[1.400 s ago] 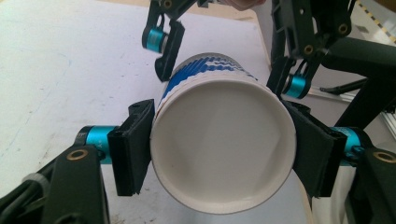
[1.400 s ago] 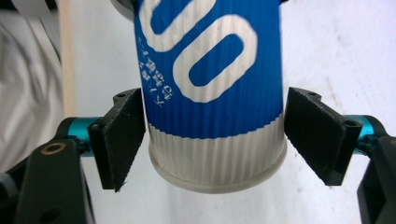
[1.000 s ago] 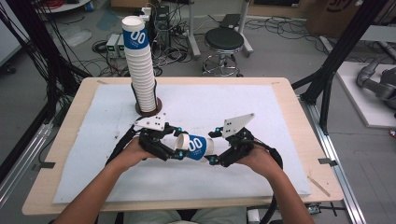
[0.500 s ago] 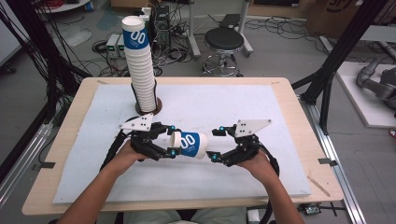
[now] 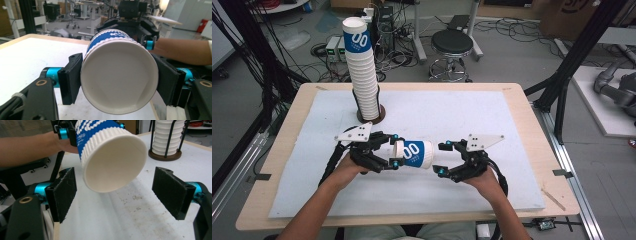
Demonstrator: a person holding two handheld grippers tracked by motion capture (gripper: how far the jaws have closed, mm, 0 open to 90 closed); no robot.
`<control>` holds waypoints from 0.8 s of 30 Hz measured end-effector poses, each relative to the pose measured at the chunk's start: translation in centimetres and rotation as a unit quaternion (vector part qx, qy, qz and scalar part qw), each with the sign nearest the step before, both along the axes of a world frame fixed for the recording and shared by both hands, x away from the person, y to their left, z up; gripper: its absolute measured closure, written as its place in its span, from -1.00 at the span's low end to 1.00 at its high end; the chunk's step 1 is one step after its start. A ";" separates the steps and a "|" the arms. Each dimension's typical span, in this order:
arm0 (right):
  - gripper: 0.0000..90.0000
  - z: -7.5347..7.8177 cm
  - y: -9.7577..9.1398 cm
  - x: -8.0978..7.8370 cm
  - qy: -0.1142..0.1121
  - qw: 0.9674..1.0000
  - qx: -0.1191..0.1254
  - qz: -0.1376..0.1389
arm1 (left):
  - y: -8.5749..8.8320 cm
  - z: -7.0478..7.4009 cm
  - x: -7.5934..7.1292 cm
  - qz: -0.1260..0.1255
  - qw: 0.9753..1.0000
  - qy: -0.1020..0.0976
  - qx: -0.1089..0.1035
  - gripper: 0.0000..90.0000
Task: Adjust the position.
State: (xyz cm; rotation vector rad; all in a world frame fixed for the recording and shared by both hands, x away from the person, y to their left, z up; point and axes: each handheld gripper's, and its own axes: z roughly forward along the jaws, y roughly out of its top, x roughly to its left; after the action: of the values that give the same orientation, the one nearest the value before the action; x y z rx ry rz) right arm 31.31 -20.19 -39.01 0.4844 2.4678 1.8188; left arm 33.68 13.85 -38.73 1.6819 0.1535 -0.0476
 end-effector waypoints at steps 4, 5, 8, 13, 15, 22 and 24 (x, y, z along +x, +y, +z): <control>-0.55 -0.1 0.1 0.0 0.003 1.000 0.008 0.007 | -0.3 0.1 -0.2 -0.010 1.000 -0.001 -0.012 -0.34; -0.55 -0.1 0.3 0.0 0.006 1.000 0.012 0.015 | -0.4 0.1 -0.2 -0.016 1.000 0.001 -0.018 -0.34; -0.55 -0.1 0.4 -0.1 0.007 1.000 0.016 0.022 | -0.7 0.1 -0.3 -0.023 0.999 0.002 -0.026 -0.34; -0.64 -0.1 0.6 -0.1 0.012 0.999 0.030 0.029 | -1.2 0.0 -0.3 -0.035 0.999 0.008 -0.041 -0.34; -0.64 -0.1 0.6 -0.1 0.014 0.999 0.034 0.032 | -1.4 0.0 -0.4 -0.038 0.998 0.010 -0.042 -0.34; -0.64 -0.2 1.2 -0.2 0.024 0.998 0.034 0.045 | -2.1 -0.3 -0.5 -0.046 0.998 0.010 -0.041 -0.33; -0.62 -0.2 1.2 -0.2 0.026 0.998 0.035 0.046 | -2.1 -0.3 -0.5 -0.046 0.998 0.009 -0.042 -0.33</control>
State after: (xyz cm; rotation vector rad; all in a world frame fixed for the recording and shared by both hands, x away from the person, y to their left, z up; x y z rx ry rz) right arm 31.11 -19.02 -39.22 0.4327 2.5081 1.9570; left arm 33.22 11.80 -38.98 1.6046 0.0863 -0.1372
